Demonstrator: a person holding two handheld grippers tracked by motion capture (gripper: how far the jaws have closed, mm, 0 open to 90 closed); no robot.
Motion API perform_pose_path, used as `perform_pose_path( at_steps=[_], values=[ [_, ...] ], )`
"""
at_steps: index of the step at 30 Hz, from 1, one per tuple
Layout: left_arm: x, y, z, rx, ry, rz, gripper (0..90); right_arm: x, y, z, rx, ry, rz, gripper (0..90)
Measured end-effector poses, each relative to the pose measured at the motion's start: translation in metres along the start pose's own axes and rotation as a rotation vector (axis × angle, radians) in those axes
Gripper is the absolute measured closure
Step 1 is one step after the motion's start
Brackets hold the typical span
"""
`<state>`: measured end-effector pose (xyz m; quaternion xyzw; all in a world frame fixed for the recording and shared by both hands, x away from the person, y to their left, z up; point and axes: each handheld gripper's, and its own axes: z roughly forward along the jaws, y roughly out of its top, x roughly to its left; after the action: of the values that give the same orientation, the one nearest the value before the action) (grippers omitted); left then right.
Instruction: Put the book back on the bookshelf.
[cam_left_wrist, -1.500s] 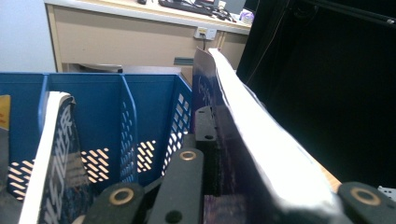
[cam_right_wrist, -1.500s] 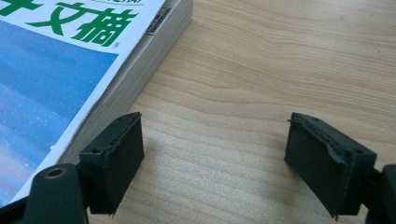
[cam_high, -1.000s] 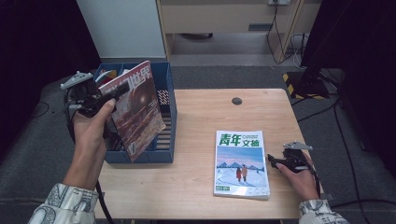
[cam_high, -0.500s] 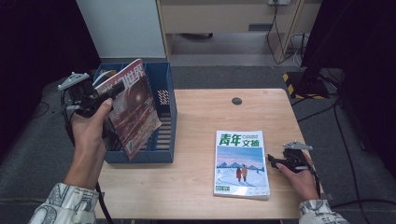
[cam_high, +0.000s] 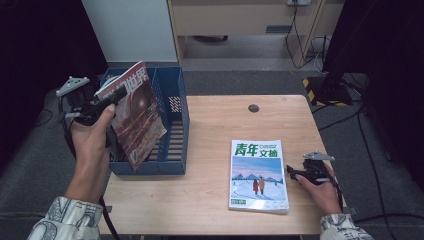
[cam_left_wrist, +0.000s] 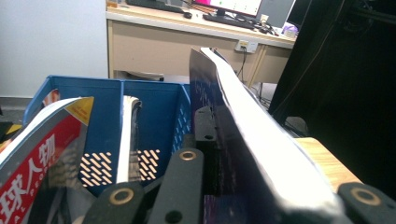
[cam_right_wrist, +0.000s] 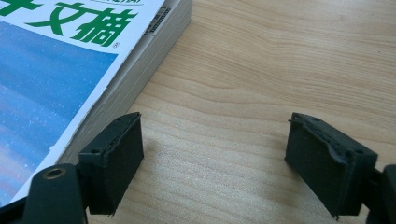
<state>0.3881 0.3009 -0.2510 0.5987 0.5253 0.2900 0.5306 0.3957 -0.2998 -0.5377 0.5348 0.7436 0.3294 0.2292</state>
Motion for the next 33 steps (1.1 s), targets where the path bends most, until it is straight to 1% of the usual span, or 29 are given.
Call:
perform_pose_path(
  at_steps=[3, 9, 13, 17, 22, 27, 33],
  values=[
    [0.003, 0.0, 0.002, 0.013, 0.011, -0.007, 83.7, 0.0, 0.0, 0.0, 0.001, 0.0, 0.0, 19.2],
    [0.007, 0.005, 0.005, 0.024, 0.033, -0.004, 83.7, 0.0, 0.0, 0.0, 0.0, -0.001, 0.0, 18.8],
    [0.009, 0.009, 0.001, 0.017, 0.039, -0.002, 83.7, 0.0, 0.0, 0.0, -0.001, -0.001, -0.002, 18.8],
    [0.011, 0.01, -0.002, 0.022, 0.053, -0.006, 83.7, 0.0, 0.0, 0.0, -0.001, -0.001, -0.001, 18.8],
    [0.014, 0.012, -0.002, 0.03, 0.082, 0.014, 83.6, 0.0, 0.0, 0.0, -0.001, -0.001, -0.002, 18.8],
    [0.018, 0.011, 0.007, 0.033, 0.088, -0.005, 83.6, 0.0, 0.0, 0.0, -0.001, -0.001, -0.002, 18.8],
    [0.019, 0.011, 0.019, 0.039, 0.109, 0.002, 83.6, 0.0, 0.0, 0.0, -0.001, 0.0, -0.002, 18.8]
  ],
)
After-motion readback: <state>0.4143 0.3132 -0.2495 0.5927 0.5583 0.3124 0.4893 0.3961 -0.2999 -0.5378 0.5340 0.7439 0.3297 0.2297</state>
